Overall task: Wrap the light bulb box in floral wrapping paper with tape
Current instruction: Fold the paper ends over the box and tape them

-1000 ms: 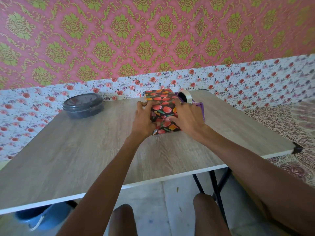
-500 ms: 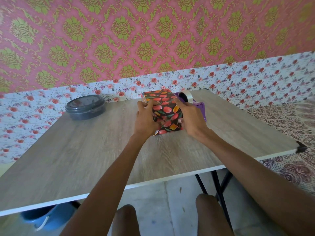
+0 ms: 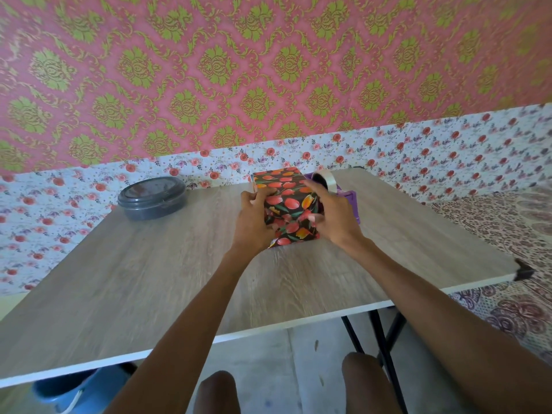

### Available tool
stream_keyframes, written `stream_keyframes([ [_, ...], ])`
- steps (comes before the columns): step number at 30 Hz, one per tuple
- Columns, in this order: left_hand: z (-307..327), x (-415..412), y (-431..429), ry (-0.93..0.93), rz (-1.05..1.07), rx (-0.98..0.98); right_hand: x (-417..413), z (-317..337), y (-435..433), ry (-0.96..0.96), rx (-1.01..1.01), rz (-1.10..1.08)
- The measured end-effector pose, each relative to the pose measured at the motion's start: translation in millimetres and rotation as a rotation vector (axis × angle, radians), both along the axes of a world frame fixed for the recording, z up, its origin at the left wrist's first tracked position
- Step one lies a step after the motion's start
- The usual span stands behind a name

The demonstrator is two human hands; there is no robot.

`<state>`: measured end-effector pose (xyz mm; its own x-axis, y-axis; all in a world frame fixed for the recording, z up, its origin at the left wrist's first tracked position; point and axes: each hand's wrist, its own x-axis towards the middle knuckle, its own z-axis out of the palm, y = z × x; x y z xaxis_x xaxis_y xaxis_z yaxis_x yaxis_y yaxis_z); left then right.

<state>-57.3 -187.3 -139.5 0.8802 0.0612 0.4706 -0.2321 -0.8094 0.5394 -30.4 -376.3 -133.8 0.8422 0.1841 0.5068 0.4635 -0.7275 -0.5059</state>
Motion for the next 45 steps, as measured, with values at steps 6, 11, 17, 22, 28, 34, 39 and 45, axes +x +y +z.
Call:
stream_keyframes([
  [6,5.7,-7.0,7.6,0.12,-0.071,-0.469,-10.5,8.9,-3.9,0.226,0.422,0.15],
  [11,14.4,-11.0,20.5,0.204,-0.032,-0.71,-21.6,23.4,6.7,0.209,0.415,0.318],
  [17,16.1,-17.0,31.2,0.12,0.153,-0.812,-21.7,29.3,24.5,0.203,0.33,0.518],
  [22,16.0,-15.3,47.9,0.172,0.179,-0.934,-2.0,25.9,30.8,0.172,0.307,0.339],
  [28,17.6,-10.0,71.5,0.189,0.245,-1.004,35.7,42.0,43.3,0.378,-0.087,0.211],
  [34,17.1,-3.5,77.8,0.239,0.2,-1.061,43.5,36.5,70.3,0.602,0.006,0.411],
  [39,17.7,6.0,86.2,0.219,0.207,-1.082,47.9,31.1,78.9,0.58,0.317,0.371],
  [45,31.7,-2.7,111.8,0.445,-0.065,-0.837,60.7,33.3,53.9,0.191,0.59,-0.061],
])
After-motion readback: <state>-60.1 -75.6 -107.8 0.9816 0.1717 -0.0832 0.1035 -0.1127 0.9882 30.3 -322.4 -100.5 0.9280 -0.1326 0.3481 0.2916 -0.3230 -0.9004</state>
